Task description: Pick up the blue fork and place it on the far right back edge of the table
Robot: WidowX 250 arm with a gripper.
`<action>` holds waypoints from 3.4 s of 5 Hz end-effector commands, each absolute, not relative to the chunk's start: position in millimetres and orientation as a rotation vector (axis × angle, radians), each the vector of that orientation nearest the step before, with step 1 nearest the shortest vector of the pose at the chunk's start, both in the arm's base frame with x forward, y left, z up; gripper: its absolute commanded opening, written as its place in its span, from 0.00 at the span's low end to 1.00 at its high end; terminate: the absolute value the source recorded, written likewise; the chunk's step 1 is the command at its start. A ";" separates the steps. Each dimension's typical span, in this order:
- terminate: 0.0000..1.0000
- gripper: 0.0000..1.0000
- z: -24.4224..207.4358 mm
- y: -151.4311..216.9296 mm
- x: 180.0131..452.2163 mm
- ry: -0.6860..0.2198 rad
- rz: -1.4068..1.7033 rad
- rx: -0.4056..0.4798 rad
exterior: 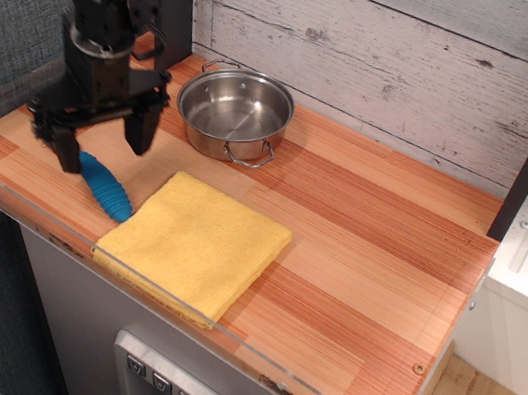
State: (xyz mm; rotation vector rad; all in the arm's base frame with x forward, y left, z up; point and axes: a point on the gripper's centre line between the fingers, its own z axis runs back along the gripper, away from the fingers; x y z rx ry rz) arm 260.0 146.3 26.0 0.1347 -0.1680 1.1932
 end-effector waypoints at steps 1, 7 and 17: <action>0.00 1.00 19.9 141.1 256.0 -0.200 1.205 0.103; 0.00 0.00 62.4 143.5 247.0 -0.154 1.144 0.194; 0.00 0.00 57.5 -89.3 324.8 -0.210 0.090 -0.039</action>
